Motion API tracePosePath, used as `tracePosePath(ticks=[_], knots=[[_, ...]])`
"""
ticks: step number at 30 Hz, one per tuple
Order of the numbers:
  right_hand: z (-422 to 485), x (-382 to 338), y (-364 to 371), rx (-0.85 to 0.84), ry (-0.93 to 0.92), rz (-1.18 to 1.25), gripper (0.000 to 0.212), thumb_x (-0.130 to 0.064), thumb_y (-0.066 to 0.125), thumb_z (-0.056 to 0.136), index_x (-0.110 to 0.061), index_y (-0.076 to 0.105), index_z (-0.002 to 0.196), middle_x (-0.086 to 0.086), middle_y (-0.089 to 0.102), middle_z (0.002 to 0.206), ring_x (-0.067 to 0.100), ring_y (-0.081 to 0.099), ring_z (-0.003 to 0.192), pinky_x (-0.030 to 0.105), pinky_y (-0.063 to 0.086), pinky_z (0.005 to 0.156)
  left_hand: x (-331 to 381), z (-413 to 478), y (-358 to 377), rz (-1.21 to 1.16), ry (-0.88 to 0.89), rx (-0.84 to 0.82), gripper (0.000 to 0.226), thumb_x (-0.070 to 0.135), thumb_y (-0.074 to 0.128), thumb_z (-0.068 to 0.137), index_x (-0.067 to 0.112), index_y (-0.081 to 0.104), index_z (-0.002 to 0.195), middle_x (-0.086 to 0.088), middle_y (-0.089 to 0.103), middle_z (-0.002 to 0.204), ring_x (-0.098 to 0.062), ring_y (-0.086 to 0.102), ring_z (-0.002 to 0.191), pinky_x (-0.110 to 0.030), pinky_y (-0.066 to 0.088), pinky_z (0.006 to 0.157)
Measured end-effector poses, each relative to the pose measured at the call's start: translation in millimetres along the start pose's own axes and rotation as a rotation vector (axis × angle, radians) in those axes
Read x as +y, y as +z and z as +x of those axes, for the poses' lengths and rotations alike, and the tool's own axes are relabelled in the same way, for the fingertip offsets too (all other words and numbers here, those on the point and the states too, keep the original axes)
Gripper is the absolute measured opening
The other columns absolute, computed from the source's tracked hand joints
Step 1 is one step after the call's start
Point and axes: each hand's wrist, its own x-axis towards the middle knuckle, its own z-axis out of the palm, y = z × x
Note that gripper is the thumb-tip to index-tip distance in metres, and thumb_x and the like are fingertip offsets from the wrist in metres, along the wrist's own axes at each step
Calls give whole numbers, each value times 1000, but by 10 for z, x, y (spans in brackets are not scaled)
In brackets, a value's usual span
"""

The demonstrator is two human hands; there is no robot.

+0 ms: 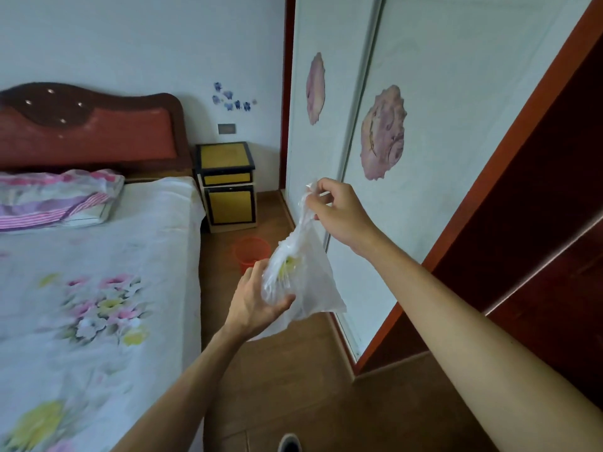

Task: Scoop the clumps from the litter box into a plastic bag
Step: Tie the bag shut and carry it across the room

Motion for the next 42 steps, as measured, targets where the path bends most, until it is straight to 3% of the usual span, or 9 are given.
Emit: tracePosePath(ticks=[2, 4, 11, 15, 20, 25, 33, 38, 42], knots=[[286, 126, 6, -19, -11, -13, 25, -23, 53, 91, 1, 55, 85, 27, 59, 91, 37, 58, 83, 58, 53, 76, -99, 251, 82, -20, -20, 8, 81, 74, 66, 66, 32, 38, 129, 8, 52, 118, -12, 56, 104, -39, 58, 82], [555, 251, 20, -42, -27, -9, 26, -22, 54, 92, 3, 53, 85, 31, 56, 92, 37, 53, 77, 58, 52, 75, -193, 495, 145, -24, -27, 12, 80, 73, 67, 66, 31, 39, 129, 8, 52, 118, -14, 58, 103, -39, 59, 80], [1308, 616, 47, -89, -18, 31, 19, -18, 54, 93, 0, 59, 86, 25, 61, 92, 36, 59, 88, 51, 54, 76, -402, 1172, 254, 48, -50, 16, 79, 72, 65, 69, 29, 39, 130, 9, 51, 119, -11, 55, 104, -40, 58, 83], [1603, 708, 107, -93, -36, 60, 15, -18, 55, 94, -8, 59, 84, 18, 64, 93, 20, 60, 86, 31, 57, 73, -451, 1420, 237, 72, -94, 37, 78, 72, 64, 68, 32, 38, 130, 11, 50, 120, -10, 55, 104, -39, 57, 85], [1921, 816, 211, -119, -30, 86, 14, -19, 54, 94, -13, 57, 81, 17, 64, 93, 23, 62, 87, 32, 58, 74, -587, 1685, 203, 77, -103, 50, 77, 70, 66, 69, 32, 38, 130, 12, 50, 121, -9, 55, 105, -37, 57, 86], [2283, 940, 418, -132, -25, 97, 11, -17, 54, 93, -12, 59, 84, 12, 64, 94, 12, 61, 80, 13, 53, 65, -828, 1947, 192, 68, -116, 74, 77, 68, 66, 69, 32, 36, 131, 15, 48, 121, -8, 55, 105, -32, 56, 87], [3105, 1127, 900, -182, 1, 74, 11, -18, 55, 93, -11, 61, 88, 9, 64, 93, 16, 62, 86, 19, 55, 70, -1418, 2596, 124, 56, -162, 57, 80, 72, 63, 69, 31, 37, 132, 13, 49, 124, -10, 55, 108, -34, 56, 88], [3717, 1225, 1244, -230, 0, 75, 12, -16, 56, 93, -16, 57, 81, 1, 57, 79, 10, 57, 76, 13, 48, 63, -1819, 3079, 34, 42, -159, 68, 74, 67, 65, 72, 28, 40, 130, 16, 51, 119, 1, 55, 102, -22, 54, 84], [4206, 1338, 1516, -255, -3, 67, 12, -16, 55, 92, -7, 59, 85, 3, 55, 77, 9, 54, 73, 15, 46, 64, -2129, 3479, -42, 43, -169, 63, 72, 65, 66, 73, 29, 40, 129, 15, 51, 119, 3, 54, 102, -12, 49, 79]])
